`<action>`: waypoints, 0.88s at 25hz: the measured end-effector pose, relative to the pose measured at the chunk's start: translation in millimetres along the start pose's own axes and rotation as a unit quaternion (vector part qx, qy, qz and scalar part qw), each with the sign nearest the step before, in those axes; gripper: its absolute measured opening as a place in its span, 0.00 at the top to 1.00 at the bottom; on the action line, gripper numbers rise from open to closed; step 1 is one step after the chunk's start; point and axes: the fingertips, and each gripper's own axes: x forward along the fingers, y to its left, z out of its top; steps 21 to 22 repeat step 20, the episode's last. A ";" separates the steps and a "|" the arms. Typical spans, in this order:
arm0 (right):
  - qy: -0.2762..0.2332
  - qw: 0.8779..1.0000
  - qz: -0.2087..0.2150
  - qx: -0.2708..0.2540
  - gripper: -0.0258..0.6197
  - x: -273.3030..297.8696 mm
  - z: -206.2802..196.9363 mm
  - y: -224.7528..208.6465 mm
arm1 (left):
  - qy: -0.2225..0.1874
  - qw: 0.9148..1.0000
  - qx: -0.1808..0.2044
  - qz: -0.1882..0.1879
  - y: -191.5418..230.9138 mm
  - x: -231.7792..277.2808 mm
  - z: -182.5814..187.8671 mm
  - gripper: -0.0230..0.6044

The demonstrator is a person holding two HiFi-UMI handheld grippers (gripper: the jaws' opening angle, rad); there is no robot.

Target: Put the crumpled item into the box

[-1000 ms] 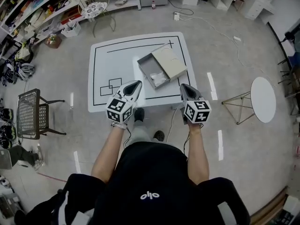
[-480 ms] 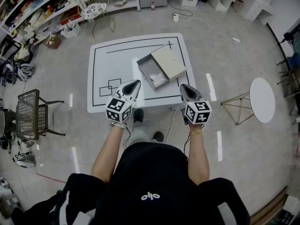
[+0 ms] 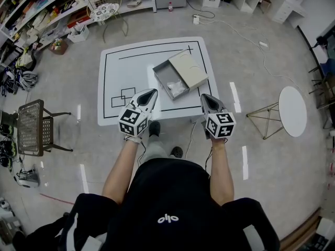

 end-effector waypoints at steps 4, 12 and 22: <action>-0.001 1.000 0.001 -0.002 0.95 0.6 0.9 1.3 | -0.001 1.000 0.001 0.000 -0.2 -0.6 0.8 0.95; -0.001 1.000 0.001 -0.002 0.95 -1.0 0.1 5.7 | -0.002 1.000 0.001 0.000 -0.1 -5.1 1.0 0.95; -0.001 1.000 0.002 -0.003 0.95 2.1 -3.5 4.3 | -0.001 1.000 0.000 0.001 1.5 -3.6 -3.9 0.95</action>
